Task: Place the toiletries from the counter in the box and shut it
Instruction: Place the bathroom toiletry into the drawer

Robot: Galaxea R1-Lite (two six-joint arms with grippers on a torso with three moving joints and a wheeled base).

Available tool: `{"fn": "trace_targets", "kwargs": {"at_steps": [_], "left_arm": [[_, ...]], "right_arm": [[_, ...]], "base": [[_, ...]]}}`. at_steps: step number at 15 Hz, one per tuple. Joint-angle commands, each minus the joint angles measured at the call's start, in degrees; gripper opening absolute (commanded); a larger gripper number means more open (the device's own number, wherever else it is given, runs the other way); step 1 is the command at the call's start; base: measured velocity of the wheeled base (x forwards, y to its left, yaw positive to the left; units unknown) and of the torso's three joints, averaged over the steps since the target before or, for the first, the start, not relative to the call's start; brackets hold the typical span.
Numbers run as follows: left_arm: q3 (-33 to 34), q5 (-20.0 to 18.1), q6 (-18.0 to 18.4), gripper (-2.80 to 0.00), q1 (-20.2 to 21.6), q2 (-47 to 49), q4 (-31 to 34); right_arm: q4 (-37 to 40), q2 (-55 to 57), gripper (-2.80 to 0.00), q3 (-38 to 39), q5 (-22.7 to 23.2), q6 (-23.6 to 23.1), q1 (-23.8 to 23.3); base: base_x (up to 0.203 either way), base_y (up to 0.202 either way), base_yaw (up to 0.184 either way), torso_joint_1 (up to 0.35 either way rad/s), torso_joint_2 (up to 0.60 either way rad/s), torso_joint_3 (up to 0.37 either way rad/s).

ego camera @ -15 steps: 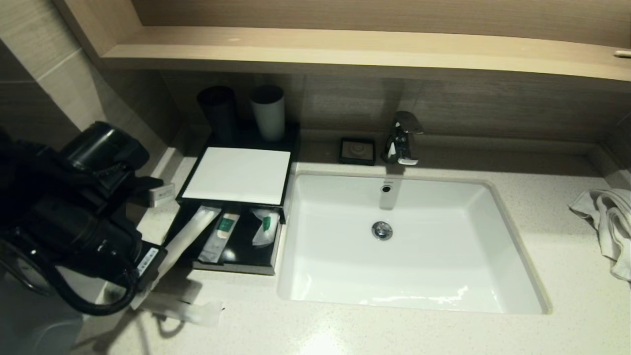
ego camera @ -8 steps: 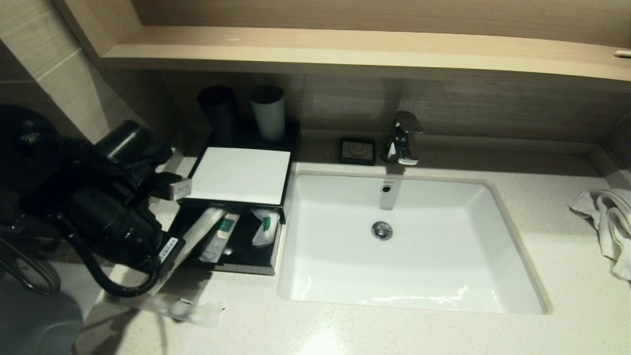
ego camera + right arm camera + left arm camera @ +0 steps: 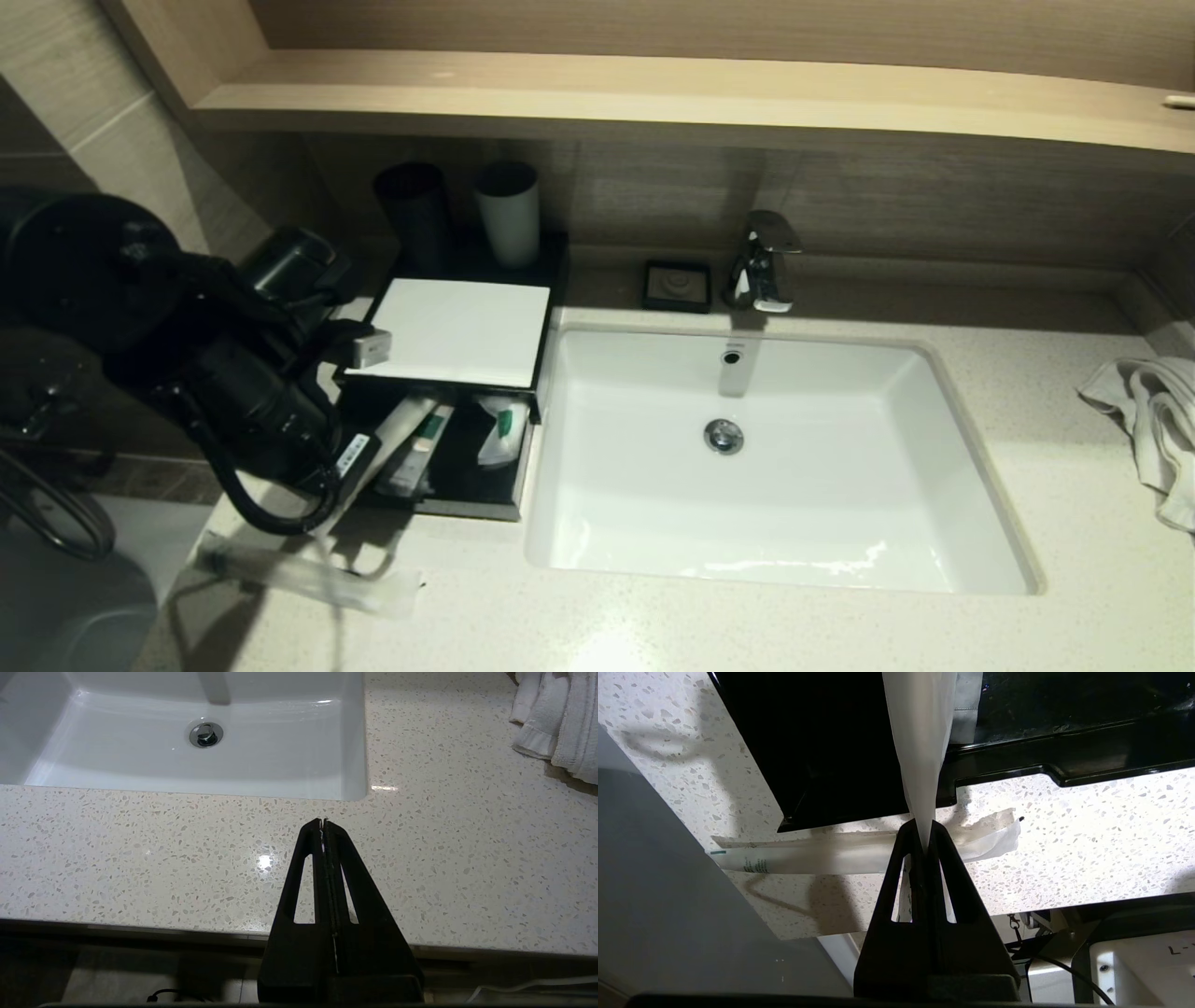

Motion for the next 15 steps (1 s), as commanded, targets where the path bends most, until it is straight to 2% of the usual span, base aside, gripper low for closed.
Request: {"fn": "trace_targets", "kwargs": {"at_steps": [1,15], "left_arm": [[-1.5,0.1,-0.1,-2.8,-0.2,1.8,0.3],[-10.3,2.0,-2.0,-2.8,-0.9,8.7,0.3]], "right_arm": [[0.0,0.0,-2.8,0.0,0.0,0.0,0.0],[0.0,0.0,-2.8,0.0,0.0,0.0,0.0]], "base": [[0.0,0.0,0.0,0.0,0.0,0.0],[0.0,0.0,0.0,0.0,0.0,0.0]]}}
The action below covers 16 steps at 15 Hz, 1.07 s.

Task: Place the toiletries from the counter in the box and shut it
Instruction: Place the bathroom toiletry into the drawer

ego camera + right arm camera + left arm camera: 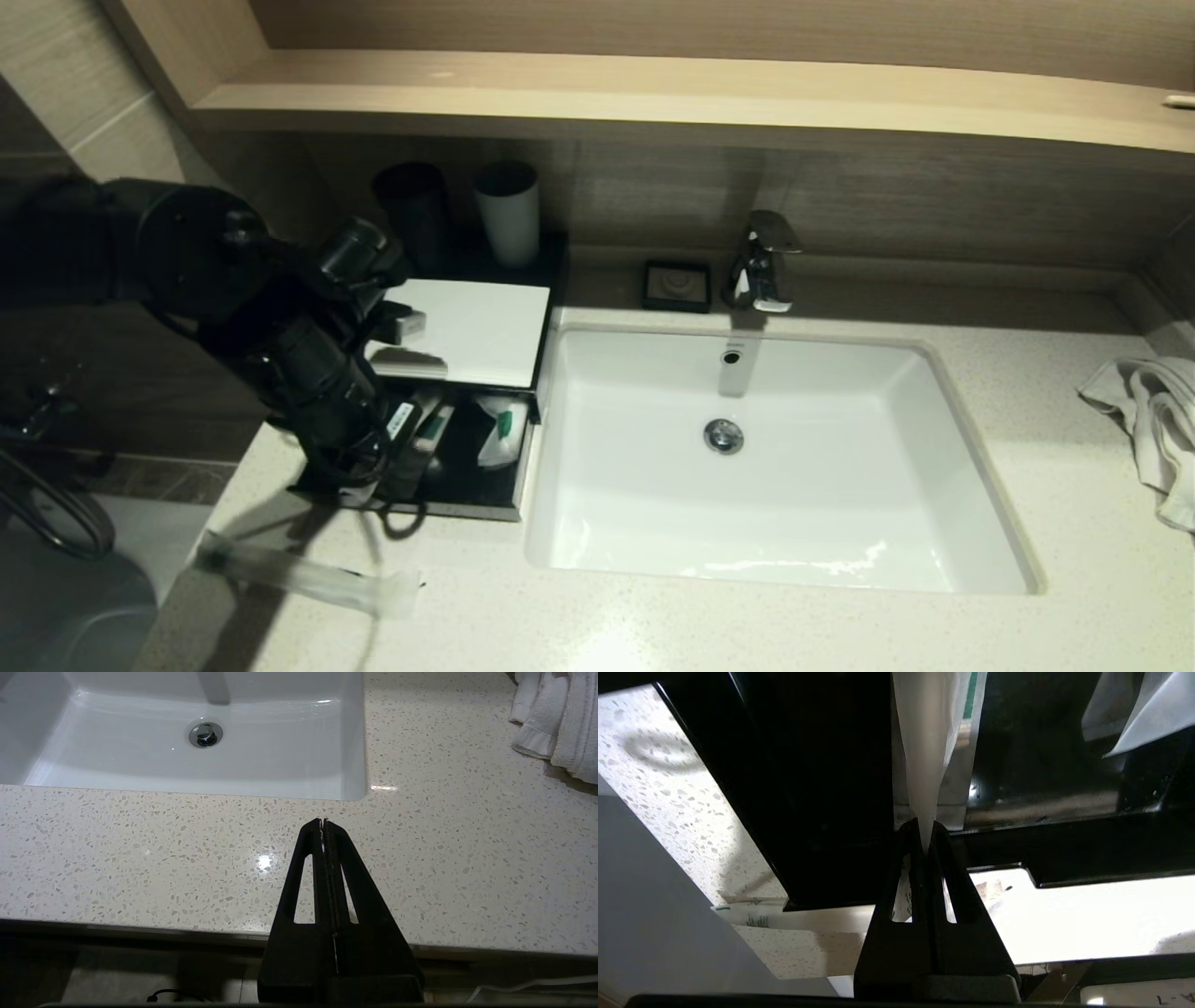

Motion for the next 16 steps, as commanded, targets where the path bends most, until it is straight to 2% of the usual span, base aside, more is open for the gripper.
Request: {"fn": "trace_targets", "kwargs": {"at_steps": [1,8,16], "left_arm": [[-1.8,0.4,-0.7,-2.8,-0.1,1.5,0.3],[-5.2,1.5,-3.3,-2.8,-1.5,3.9,0.2],[-7.6,2.9,-4.4,-2.8,-1.7,5.2,0.1]], "right_arm": [[0.0,0.0,-2.8,0.0,0.0,0.0,0.0],[0.0,0.0,-2.8,0.0,0.0,0.0,0.0],[0.0,0.0,-2.8,0.0,0.0,0.0,0.0]], "base": [[0.0,0.0,0.0,0.0,0.0,0.0],[0.0,0.0,0.0,0.0,0.0,0.0],[0.0,0.0,0.0,0.0,0.0,0.0]]}}
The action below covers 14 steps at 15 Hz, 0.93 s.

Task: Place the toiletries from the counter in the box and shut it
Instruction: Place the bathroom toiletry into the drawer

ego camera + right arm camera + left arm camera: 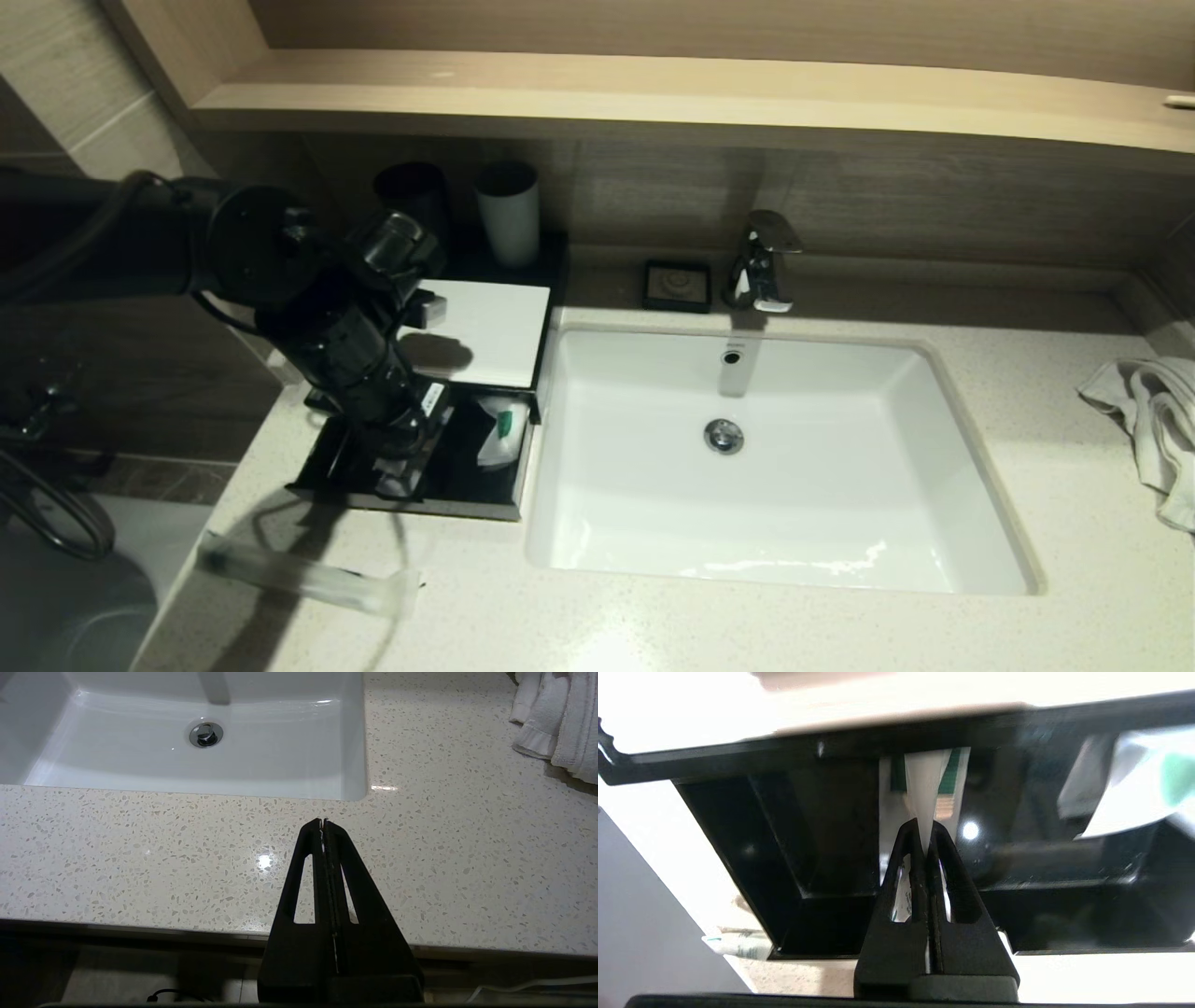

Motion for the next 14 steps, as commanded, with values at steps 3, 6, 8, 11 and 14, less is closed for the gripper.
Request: {"fn": "trace_targets", "kwargs": {"at_steps": [3,6,8,11,14], "left_arm": [[-2.0,0.1,-1.8,0.0,0.0,0.0,0.4],[-2.2,0.1,-1.9,0.0,-0.5,-1.0,0.3],[-2.7,0.1,-1.9,0.0,-0.8,-2.3,0.5],[-2.9,0.1,-3.0,0.0,-1.0,-5.7,0.5],[-2.5,0.1,-4.6,0.0,-1.3,-10.4,0.6]], "right_arm": [[0.0,0.0,-2.8,0.0,0.0,0.0,-0.1],[0.0,0.0,-2.8,0.0,0.0,0.0,0.0],[0.0,0.0,-2.8,0.0,0.0,0.0,0.0],[0.0,0.0,-2.8,0.0,0.0,0.0,0.0],[0.0,0.0,-2.8,0.0,0.0,0.0,0.0]], "base": [[0.0,0.0,0.0,0.0,0.0,0.0],[0.0,0.0,0.0,0.0,0.0,0.0],[0.0,0.0,0.0,0.0,0.0,0.0],[0.0,0.0,0.0,0.0,0.0,0.0],[0.0,0.0,0.0,0.0,0.0,0.0]]}}
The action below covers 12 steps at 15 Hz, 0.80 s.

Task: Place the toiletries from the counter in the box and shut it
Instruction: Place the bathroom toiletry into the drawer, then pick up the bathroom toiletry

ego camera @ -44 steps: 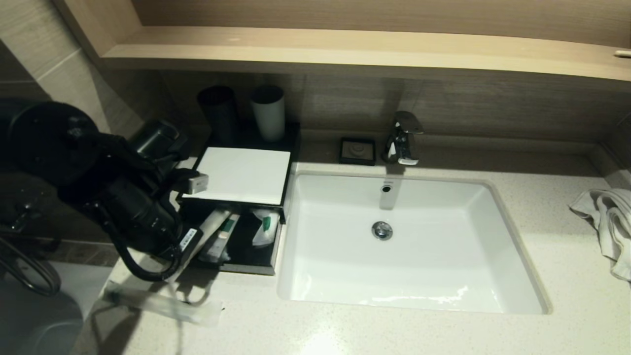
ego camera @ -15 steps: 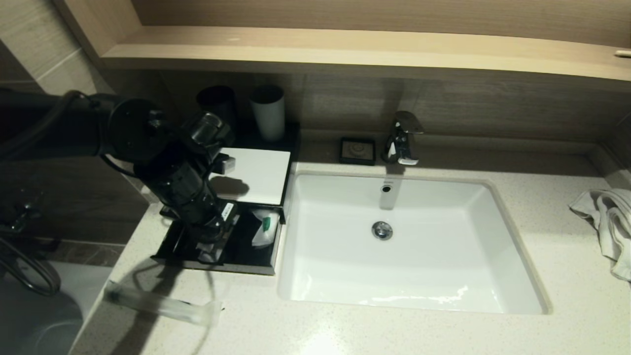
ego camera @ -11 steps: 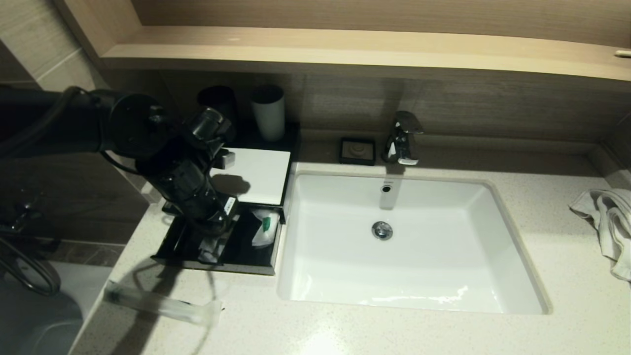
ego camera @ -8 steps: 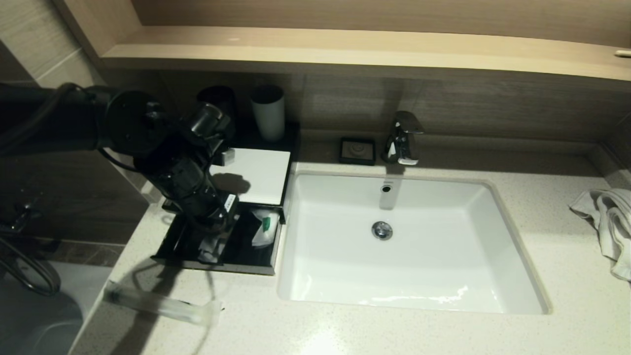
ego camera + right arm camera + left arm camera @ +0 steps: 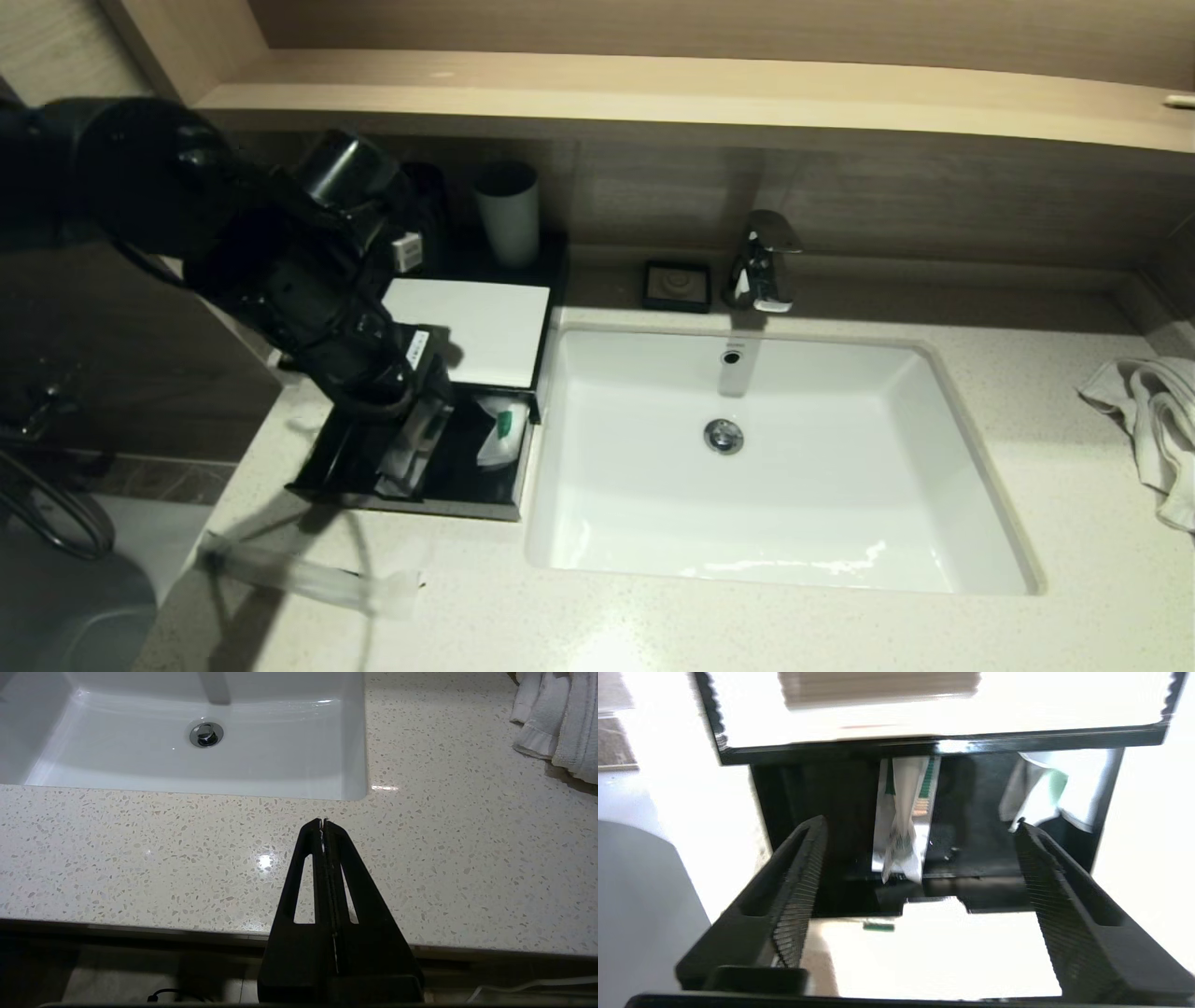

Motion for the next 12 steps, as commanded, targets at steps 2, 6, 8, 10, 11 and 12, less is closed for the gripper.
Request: {"fn": "trace_targets", "kwargs": {"at_steps": [2,6,8,10,11,12], "left_arm": [[1.1,0.1,-2.2,-2.8,-0.2,-6.9,0.7],[2.4,1.6,-15.5,-2.8,-2.6,-11.3,2.8],[3.6,2.7,-23.4,-2.8,-4.4,-12.8,6.2],[6.0,4.5,-30.9,-2.8,-6.1,-14.0,8.7],[7.8,5.7,-34.4,-2.8,-6.7,-14.7,9.1],[9.3,6.5,-38.0,-2.8,-6.9,-15.4,9.1]], "right_arm": [[0.0,0.0,-2.8,0.0,0.0,0.0,0.0],[0.0,0.0,-2.8,0.0,0.0,0.0,0.0],[0.0,0.0,-2.8,0.0,0.0,0.0,0.0],[0.0,0.0,-2.8,0.0,0.0,0.0,0.0],[0.0,0.0,-2.8,0.0,0.0,0.0,0.0],[0.0,0.0,-2.8,0.0,0.0,0.0,0.0]], "base": [[0.0,0.0,0.0,0.0,0.0,0.0],[0.0,0.0,0.0,0.0,0.0,0.0],[0.0,0.0,0.0,0.0,0.0,0.0],[0.0,0.0,0.0,0.0,0.0,0.0],[0.0,0.0,0.0,0.0,0.0,0.0],[0.0,0.0,0.0,0.0,0.0,0.0]]}}
